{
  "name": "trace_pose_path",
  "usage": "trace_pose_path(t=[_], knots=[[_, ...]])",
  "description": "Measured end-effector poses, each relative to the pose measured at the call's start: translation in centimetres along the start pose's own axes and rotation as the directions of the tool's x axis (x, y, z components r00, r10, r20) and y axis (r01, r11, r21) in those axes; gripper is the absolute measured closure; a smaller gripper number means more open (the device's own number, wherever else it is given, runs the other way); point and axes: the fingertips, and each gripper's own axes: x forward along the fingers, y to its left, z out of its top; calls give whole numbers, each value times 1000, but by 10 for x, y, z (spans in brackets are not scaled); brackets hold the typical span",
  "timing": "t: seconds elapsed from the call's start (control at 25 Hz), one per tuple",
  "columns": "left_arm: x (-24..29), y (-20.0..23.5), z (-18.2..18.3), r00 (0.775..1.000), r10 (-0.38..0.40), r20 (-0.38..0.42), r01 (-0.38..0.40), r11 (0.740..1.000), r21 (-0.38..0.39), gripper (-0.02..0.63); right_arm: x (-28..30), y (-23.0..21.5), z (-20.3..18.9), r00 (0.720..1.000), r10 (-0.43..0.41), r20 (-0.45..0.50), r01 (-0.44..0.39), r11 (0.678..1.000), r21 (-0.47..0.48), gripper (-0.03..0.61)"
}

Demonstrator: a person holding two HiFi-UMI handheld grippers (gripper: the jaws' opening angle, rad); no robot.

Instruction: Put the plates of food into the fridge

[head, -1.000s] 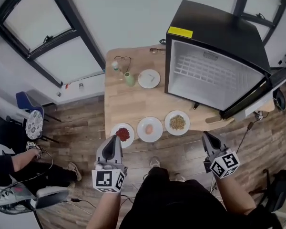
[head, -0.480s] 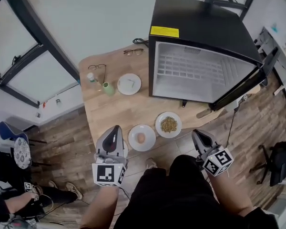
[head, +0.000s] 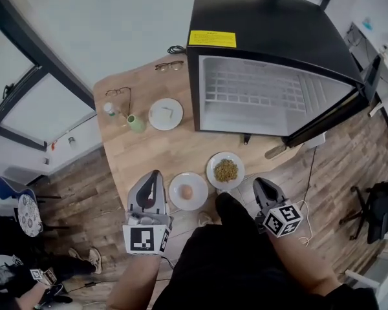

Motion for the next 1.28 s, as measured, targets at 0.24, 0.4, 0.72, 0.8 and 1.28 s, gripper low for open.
trace_pose_path(t=[0.24, 0.4, 0.72, 0.8, 1.28], knots=[[12, -21, -30, 997, -23, -75, 24, 1000, 11, 611, 22, -20, -47, 998, 24, -61, -15, 990, 140, 540], [17, -28, -37, 995, -25, -99, 28, 999, 33, 611, 37, -24, -78, 993, 61, -105, -34, 969, 245, 469], [22, -41, -37, 987, -31, -158, 39, 998, 48, 611, 63, -48, -118, 985, 103, -135, -19, 856, 517, 391], [23, -40, -40, 985, -29, -171, 38, 998, 47, 611, 70, -49, -125, 983, 112, -146, -14, 836, 548, 391], [16, -30, -46, 984, -21, -177, 40, 993, 108, 611, 86, -28, -126, 976, 180, -124, -63, 776, 628, 506]])
